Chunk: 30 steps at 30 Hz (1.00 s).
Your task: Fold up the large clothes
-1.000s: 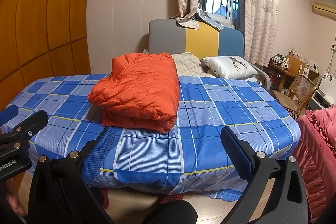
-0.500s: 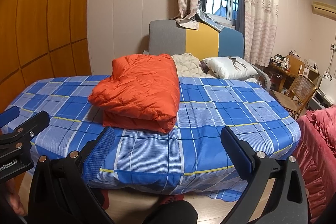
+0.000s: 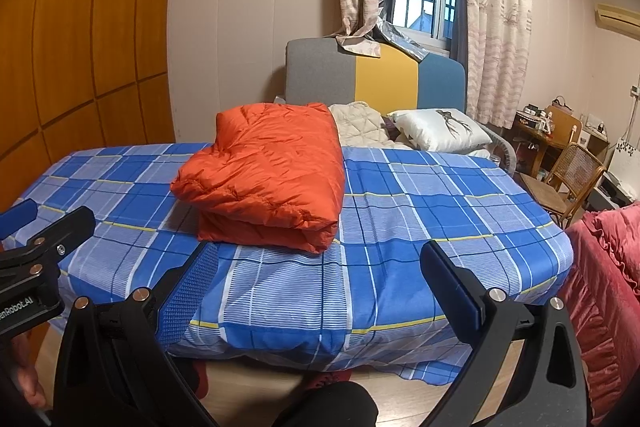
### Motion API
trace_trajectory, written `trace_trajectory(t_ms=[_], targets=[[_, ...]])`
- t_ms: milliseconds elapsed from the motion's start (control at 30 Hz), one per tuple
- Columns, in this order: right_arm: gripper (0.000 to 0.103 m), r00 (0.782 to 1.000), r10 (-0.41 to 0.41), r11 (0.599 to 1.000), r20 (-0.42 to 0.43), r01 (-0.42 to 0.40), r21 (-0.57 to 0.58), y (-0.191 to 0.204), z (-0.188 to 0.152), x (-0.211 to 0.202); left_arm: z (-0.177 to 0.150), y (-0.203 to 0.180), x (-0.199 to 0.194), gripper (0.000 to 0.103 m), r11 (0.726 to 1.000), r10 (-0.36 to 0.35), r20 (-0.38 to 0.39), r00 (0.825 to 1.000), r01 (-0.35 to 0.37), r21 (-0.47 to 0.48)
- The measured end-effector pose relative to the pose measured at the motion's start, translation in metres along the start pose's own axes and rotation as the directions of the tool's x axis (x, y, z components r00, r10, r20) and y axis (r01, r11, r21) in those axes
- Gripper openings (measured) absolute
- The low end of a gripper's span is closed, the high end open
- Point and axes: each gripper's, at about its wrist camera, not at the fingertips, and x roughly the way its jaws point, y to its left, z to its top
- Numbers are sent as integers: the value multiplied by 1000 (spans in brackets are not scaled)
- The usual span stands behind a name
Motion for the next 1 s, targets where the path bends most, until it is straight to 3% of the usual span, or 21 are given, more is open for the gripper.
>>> trace_trajectory(t_ms=[1000], targets=[[100, 1000, 11, 1000, -5, -11, 0, -2, -3, -2, 1, 4, 0, 101, 1000, 0, -7, 1000, 0, -7]])
